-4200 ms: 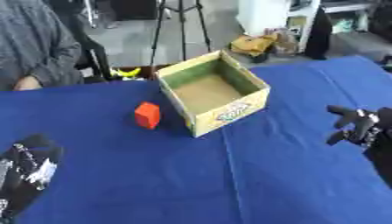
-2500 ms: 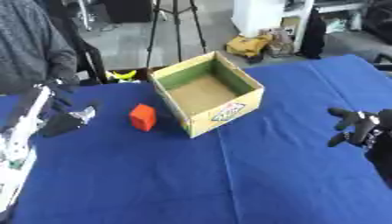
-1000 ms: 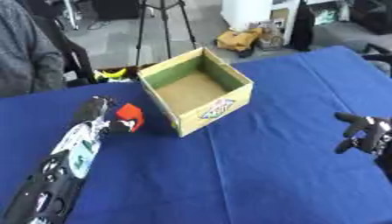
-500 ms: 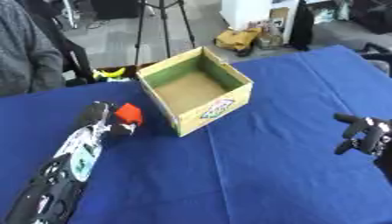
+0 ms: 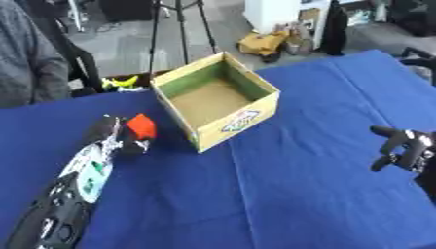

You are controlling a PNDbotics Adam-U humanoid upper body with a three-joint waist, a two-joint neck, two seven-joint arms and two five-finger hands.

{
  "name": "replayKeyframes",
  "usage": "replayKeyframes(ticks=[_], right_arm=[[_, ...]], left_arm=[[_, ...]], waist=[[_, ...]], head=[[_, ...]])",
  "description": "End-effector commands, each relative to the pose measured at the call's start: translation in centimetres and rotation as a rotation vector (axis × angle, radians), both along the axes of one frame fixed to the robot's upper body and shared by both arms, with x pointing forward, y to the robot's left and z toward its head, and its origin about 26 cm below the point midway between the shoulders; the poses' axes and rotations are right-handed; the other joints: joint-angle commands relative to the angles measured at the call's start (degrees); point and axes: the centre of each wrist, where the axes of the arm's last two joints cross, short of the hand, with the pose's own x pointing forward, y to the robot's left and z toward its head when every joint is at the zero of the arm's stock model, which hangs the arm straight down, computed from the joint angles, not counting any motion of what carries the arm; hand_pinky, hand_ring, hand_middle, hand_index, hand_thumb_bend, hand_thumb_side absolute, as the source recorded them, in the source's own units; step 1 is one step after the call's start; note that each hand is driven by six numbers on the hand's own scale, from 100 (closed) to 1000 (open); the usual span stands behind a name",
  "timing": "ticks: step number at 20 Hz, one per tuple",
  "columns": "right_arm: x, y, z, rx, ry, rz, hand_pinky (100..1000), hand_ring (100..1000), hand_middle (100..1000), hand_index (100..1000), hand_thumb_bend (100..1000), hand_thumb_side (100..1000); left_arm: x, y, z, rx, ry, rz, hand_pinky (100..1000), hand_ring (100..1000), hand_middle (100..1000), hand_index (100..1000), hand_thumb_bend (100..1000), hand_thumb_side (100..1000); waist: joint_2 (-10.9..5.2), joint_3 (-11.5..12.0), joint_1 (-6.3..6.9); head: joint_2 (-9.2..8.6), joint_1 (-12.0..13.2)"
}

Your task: Pick up objects on the table and place them in the box.

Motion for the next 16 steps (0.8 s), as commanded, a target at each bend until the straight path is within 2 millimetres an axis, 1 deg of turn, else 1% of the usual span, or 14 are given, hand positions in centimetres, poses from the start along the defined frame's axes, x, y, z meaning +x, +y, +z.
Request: replayKeyframes(ticks=[1,3,5,10,13,16], right_arm=[[-0.1,0.0,1.0,-0.028,-0.032,0.003,554,931,562,458,100,868],[-0.1,-0.1,1.0,-0.027,-0.031,0.001,554,931,562,458,100,867],[-0.1,-0.1,0.9,-0.026,-0.029,0.0,554,930,561,458,100,867],[-0.1,-0.2,0.9,-0.026,-0.027,-0.001,555,930,561,458,100,865],[-0.1,-0.1,1.0,-0.028,-0.028,0.005,554,930,561,458,100,865],[0.0,0.0,1.2,-0.033,-0.032,0.018,555,930,561,458,100,865]], left_arm=[[0.3,0.6,0.8,-0.027,-0.04,0.031,453,398,422,549,100,316],[0.3,0.8,1.4,-0.055,-0.068,0.034,441,389,411,537,100,322],[0.4,1.1,2.6,-0.082,-0.107,0.029,429,382,404,531,100,332],[0.3,1.6,7.2,-0.161,-0.236,-0.018,404,372,393,522,100,374],[0.1,1.1,9.5,-0.195,-0.298,-0.066,400,372,392,521,100,386],[0.0,0.0,10.4,-0.211,-0.32,-0.107,402,374,393,521,100,385]], waist=[[-0.64,0.0,-0.29],[-0.71,0.0,-0.3],[-0.87,0.1,-0.29],[-1.16,-0.1,-0.22],[-1.21,-0.6,-0.15],[-1.09,-1.7,0.13]], head=[[-0.45,0.0],[-0.37,-0.1],[-0.27,-0.2],[-0.23,-0.3],[-0.34,0.0],[-0.64,0.6]])
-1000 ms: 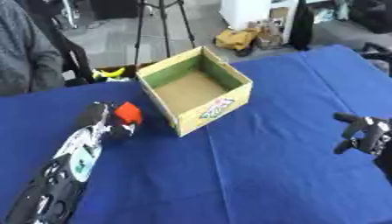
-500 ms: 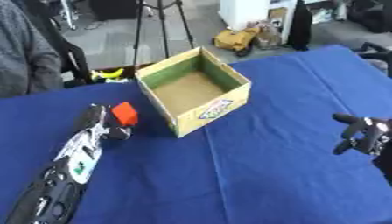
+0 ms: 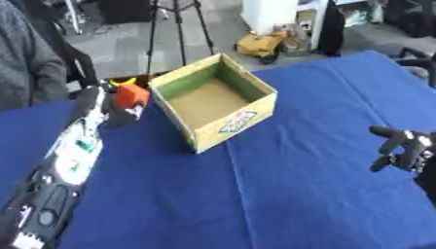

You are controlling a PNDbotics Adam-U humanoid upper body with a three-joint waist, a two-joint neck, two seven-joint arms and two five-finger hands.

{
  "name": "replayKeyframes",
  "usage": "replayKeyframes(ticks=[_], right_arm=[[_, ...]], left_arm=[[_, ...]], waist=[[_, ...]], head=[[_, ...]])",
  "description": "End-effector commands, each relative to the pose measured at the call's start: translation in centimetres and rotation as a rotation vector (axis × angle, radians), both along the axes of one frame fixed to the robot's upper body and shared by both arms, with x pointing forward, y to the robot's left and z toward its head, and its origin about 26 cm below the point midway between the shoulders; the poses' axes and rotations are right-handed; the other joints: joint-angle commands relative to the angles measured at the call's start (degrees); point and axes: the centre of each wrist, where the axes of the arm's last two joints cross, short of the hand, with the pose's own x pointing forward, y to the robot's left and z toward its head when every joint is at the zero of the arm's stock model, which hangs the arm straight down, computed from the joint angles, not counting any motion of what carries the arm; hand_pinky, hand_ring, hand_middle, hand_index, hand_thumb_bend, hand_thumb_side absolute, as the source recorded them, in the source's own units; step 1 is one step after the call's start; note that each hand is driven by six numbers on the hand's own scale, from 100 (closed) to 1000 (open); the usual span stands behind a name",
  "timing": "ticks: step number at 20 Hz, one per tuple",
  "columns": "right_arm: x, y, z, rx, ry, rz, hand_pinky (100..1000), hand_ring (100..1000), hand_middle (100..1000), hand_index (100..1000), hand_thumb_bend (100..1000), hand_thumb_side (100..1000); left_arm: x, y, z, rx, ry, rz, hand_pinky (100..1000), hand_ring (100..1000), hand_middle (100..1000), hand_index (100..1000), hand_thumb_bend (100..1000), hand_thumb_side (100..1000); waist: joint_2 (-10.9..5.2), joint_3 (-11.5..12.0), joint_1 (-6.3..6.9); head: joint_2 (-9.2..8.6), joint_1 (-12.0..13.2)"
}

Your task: Pick up objects on the table and place them in the box.

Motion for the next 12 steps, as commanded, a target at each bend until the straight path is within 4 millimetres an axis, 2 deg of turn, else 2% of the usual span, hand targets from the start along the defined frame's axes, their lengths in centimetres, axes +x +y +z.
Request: replayKeyframes(ticks=[1,6,12], right_arm=[[0.0,0.0,1.2,-0.035,-0.033,0.023,555,930,561,458,100,865],[0.4,0.4,1.8,-0.047,-0.05,0.057,555,930,561,458,100,866],[0.7,0.8,2.3,-0.06,-0.065,0.084,555,931,561,457,100,869]], left_arm=[[0.0,-0.6,2.6,0.001,-0.072,-0.039,404,376,395,523,100,385],[0.5,-2.3,2.0,0.035,-0.051,-0.103,429,393,411,538,100,366],[0.9,-3.3,0.0,0.082,0.004,-0.146,463,422,443,571,100,373]], waist=[[-0.74,-0.8,-0.07],[-0.04,-4.1,0.96],[0.74,-7.0,1.96]], head=[[-0.8,0.9],[-2.04,2.8],[-3.06,4.2]])
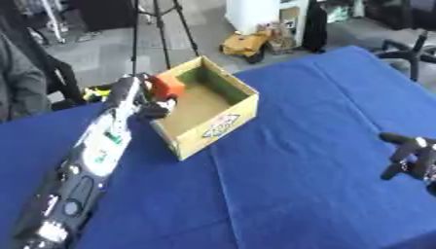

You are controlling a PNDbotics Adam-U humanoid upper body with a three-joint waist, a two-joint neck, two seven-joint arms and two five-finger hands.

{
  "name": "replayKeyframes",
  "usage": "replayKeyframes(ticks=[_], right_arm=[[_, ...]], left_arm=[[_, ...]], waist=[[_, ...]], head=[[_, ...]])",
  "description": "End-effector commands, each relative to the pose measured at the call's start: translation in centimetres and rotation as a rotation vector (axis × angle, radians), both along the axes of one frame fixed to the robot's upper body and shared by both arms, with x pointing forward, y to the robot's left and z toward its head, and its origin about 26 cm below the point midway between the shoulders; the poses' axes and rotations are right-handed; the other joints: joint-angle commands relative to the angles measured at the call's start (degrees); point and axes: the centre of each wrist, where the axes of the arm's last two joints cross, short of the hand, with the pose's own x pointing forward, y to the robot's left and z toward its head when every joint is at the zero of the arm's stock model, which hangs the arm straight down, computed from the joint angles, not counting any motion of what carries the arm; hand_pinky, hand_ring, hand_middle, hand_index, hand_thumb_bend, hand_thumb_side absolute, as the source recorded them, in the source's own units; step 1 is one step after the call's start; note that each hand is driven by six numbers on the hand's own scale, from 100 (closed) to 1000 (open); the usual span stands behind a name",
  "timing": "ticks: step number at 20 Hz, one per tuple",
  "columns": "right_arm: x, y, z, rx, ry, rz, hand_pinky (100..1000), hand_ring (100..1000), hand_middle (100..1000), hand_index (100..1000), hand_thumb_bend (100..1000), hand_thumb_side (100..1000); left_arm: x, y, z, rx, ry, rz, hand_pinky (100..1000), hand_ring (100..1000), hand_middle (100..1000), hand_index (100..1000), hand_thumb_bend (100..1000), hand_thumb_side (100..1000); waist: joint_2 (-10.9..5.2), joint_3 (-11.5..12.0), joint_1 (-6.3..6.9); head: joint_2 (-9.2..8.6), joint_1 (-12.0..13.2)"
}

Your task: Pick up objects on the table and place them in the box.

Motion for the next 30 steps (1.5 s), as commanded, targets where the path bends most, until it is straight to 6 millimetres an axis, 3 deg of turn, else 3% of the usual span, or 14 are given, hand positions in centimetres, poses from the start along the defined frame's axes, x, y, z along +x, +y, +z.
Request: replayKeyframes(ticks=[1,4,5,6,7,9,11,13,17,20,23,26,30], right_arm=[[-0.1,0.0,1.1,-0.026,-0.031,0.019,555,931,560,457,100,870],[-0.1,0.0,1.1,-0.027,-0.03,0.017,555,931,560,457,100,871],[-0.1,0.0,1.1,-0.027,-0.029,0.017,555,931,560,457,100,871],[0.0,0.0,1.1,-0.027,-0.028,0.017,555,931,560,457,100,871],[0.0,0.0,1.1,-0.027,-0.027,0.018,555,931,560,457,100,871],[-0.1,0.0,1.1,-0.026,-0.026,0.017,555,931,560,457,100,871],[-0.1,0.0,1.1,-0.026,-0.026,0.017,555,931,560,457,100,870],[-0.1,-0.1,1.1,-0.025,-0.026,0.015,555,930,560,457,100,869],[-0.1,-0.1,1.1,-0.021,-0.026,0.015,555,930,559,456,100,868],[-0.1,-0.1,1.0,-0.018,-0.022,0.01,555,930,559,456,100,868],[-0.2,-0.2,0.8,-0.012,-0.017,0.002,554,929,559,456,100,867],[-0.3,-0.4,0.6,-0.006,-0.011,-0.009,554,929,559,456,100,866],[-0.6,-0.7,0.3,0.005,0.001,-0.032,554,928,559,456,100,865]], left_arm=[[0.4,-0.1,0.5,0.036,-0.019,-0.004,473,431,453,583,100,378],[0.4,0.0,-0.2,0.073,-0.012,0.005,493,449,469,653,100,365],[0.4,0.0,-0.3,0.092,-0.015,0.004,512,464,482,684,142,395],[0.4,0.0,-0.3,0.113,-0.019,0.002,521,474,493,701,236,432],[0.4,0.0,-0.3,0.133,-0.023,-0.001,542,496,518,723,459,547],[0.3,0.0,-0.3,0.168,-0.03,-0.013,582,545,571,747,685,638],[0.3,0.0,-0.2,0.197,-0.036,-0.026,621,598,620,769,804,694],[0.3,0.0,-0.1,0.223,-0.038,-0.038,667,659,681,792,856,737],[0.2,0.1,0.3,0.261,-0.052,-0.045,695,716,728,813,877,728],[-0.1,0.0,1.2,0.211,-0.132,-0.037,643,683,688,785,750,652],[-1.0,-0.5,3.1,0.069,-0.305,-0.078,604,662,660,761,649,621],[-2.6,-0.6,5.8,-0.089,-0.474,-0.147,592,655,648,749,609,617],[-6.0,1.2,9.3,-0.292,-0.659,-0.192,576,641,632,734,567,599]], waist=[[-0.57,-0.3,-0.34],[-0.6,-0.5,-0.18],[-0.65,-0.5,-0.13],[-0.7,-0.4,-0.1],[-0.74,-0.4,-0.08],[-0.79,-0.4,-0.1],[-0.8,-0.3,-0.14],[-0.82,-0.3,-0.23],[-0.88,0.0,-0.47],[-1.0,0.5,-0.75],[-1.26,1.6,-1.12],[-1.46,2.9,-1.52],[-2.05,5.0,-2.16]], head=[[-0.83,0.6],[-0.81,0.4],[-0.8,0.4],[-0.78,0.3],[-0.77,0.3],[-0.77,0.3],[-0.72,0.3],[-0.7,0.3],[-0.67,0.1],[-0.52,-0.2],[-0.33,-0.8],[-0.09,-1.7],[0.4,-3.4]])
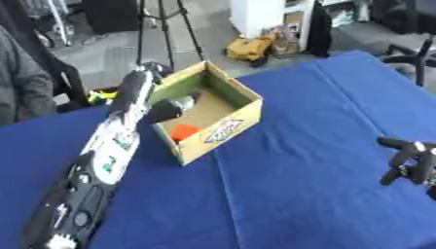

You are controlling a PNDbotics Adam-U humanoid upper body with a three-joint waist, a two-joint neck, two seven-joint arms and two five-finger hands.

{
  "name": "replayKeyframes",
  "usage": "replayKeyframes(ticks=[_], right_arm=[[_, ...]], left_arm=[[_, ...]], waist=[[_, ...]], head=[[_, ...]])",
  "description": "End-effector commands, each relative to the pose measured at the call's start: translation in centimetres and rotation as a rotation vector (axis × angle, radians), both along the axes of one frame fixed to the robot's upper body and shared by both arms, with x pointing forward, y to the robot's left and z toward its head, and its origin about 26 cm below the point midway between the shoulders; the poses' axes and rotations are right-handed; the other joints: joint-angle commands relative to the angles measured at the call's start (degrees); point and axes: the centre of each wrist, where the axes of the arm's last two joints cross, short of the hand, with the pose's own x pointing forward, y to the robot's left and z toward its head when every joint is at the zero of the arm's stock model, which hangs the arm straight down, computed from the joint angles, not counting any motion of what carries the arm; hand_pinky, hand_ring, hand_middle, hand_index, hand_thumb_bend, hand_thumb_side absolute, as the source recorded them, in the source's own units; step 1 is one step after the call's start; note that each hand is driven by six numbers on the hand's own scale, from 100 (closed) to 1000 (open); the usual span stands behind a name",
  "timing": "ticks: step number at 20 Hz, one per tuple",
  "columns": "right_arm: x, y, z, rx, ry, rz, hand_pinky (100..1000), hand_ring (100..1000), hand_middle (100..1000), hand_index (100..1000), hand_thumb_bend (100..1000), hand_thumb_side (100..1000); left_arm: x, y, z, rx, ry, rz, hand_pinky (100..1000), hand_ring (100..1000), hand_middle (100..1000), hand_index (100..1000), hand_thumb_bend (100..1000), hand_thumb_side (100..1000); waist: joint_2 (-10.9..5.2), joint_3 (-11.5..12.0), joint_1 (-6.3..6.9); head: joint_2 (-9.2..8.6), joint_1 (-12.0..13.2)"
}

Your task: Pick up objects on the table and place them in the box.

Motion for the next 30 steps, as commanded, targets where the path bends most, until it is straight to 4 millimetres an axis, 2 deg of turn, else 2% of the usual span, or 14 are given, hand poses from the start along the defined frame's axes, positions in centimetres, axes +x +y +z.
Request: replayKeyframes(ticks=[1,2,4,6,9,10,12,15,17,23,30], right_arm=[[-0.3,-0.3,0.7,0.0,-0.023,-0.016,554,928,559,456,100,865],[-0.3,-0.4,0.6,0.003,-0.02,-0.023,554,928,558,456,100,864],[-0.5,-0.6,0.4,0.007,-0.015,-0.037,554,928,558,456,100,864],[-0.6,-0.7,0.2,0.009,-0.011,-0.048,554,928,558,456,100,865],[-0.7,-0.8,0.1,0.008,-0.01,-0.052,554,928,558,456,100,865],[-0.6,-0.7,0.3,0.01,-0.015,-0.05,554,928,558,456,100,869],[-0.5,-0.8,0.4,0.012,-0.018,-0.058,554,928,558,456,100,869],[-0.7,-1.1,0.3,0.014,-0.014,-0.084,554,929,558,456,100,872],[-0.7,-1.1,0.2,0.012,-0.013,-0.093,554,928,558,456,100,872],[-0.7,-1.1,0.1,0.008,-0.01,-0.098,553,929,558,456,100,873],[-0.8,-1.0,-0.1,0.009,-0.001,-0.102,554,929,558,456,100,877]], left_arm=[[-2.9,2.1,4.1,-0.13,-0.169,-0.052,572,636,628,731,557,601],[-3.8,2.9,4.4,-0.172,-0.197,-0.065,561,624,619,730,480,659],[-5.6,4.7,4.3,-0.258,-0.231,-0.084,552,620,615,726,445,702],[-6.8,5.8,3.7,-0.326,-0.234,-0.095,548,617,614,726,435,717],[-7.4,6.2,3.7,-0.357,-0.232,-0.108,548,617,614,726,435,717],[-7.4,6.5,3.2,-0.379,-0.216,-0.093,524,612,614,729,300,927],[-6.9,7.6,1.3,-0.456,-0.153,-0.025,513,609,614,730,253,1000],[-6.5,8.9,-2.4,-0.56,-0.062,0.062,509,611,618,732,235,1000],[-6.9,9.5,-4.5,-0.617,-0.036,0.087,510,613,621,734,248,1000],[-9.3,10.3,-9.0,-0.753,-0.036,0.124,510,613,619,734,274,1000],[-13.0,11.1,-12.8,-0.805,-0.039,0.137,507,608,612,730,278,1000]], waist=[[-1.08,0.9,-0.98],[-1.16,1.6,-1.18],[-1.33,3.2,-1.57],[-1.5,4.3,-1.73],[-1.56,4.6,-1.78],[-1.13,5.1,-1.63],[-0.61,7.2,-1.57],[-0.35,10.6,-1.72],[-0.3,11.5,-1.73],[-0.16,11.9,-1.79],[-0.59,11.6,-1.99]], head=[[0.48,-1.4],[0.57,-2.1],[0.85,-3.3],[1.17,-3.9],[1.27,-4.1],[1.04,-4.0],[0.93,-4.5],[1.55,-5.1],[2.13,-4.4],[3.75,-2.2],[4.83,-1.5]])
